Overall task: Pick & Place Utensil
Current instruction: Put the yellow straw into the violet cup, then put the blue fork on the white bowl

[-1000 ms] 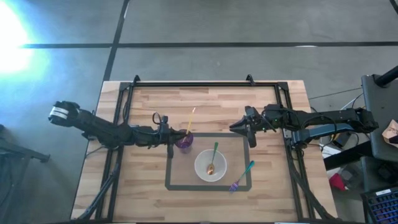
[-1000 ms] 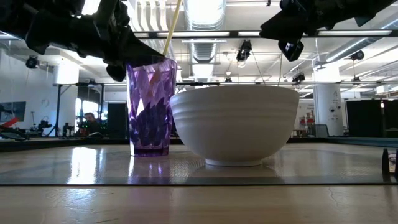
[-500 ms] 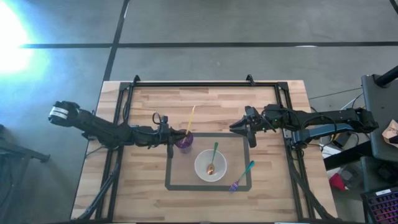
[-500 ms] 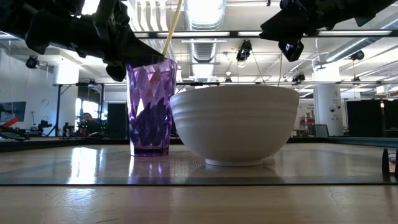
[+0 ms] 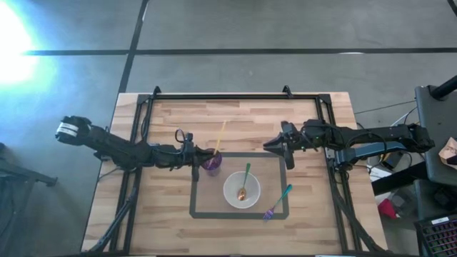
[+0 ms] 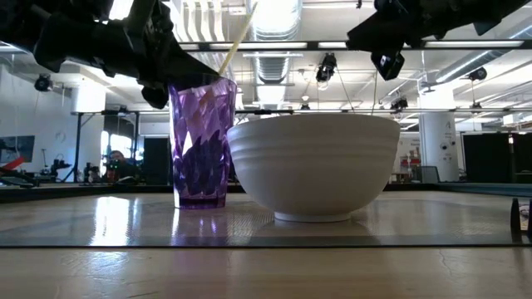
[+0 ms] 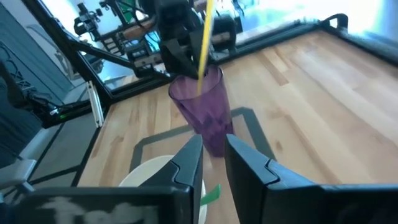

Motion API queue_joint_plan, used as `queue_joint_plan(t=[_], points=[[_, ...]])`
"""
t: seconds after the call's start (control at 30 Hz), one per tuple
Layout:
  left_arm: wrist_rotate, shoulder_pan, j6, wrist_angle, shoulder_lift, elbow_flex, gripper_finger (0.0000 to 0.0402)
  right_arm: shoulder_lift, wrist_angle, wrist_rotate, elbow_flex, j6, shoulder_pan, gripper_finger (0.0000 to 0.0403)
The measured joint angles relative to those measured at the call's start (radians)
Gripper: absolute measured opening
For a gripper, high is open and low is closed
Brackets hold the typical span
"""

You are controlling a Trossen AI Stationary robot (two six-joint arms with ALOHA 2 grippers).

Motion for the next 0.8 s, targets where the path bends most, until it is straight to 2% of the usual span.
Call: queue_joint_plan(t=[0.17,0.37,0.57,0.8], points=[[0.0,0.0,0.0,-0.002,0.0,0.0,0.004,0.026,0.122,0.0,-0.001,-0.102,0.0,0.0066],[-0.001,0.0,0.0,-0.003,0.0,0.0,0.0027,0.118,0.271,0.0,-0.001,-0.152,0.0,0.009],[-0.001,0.0,0.0,-0.003,0.0,0.0,0.0023,0.208,0.317,0.0,-0.001,-0.146,0.0,0.0126],[0.002,0.0,0.009,-0.014,-0.019,0.0,0.0023,0.235,0.29,-0.014,0.04,-0.105,0.001,0.0166]])
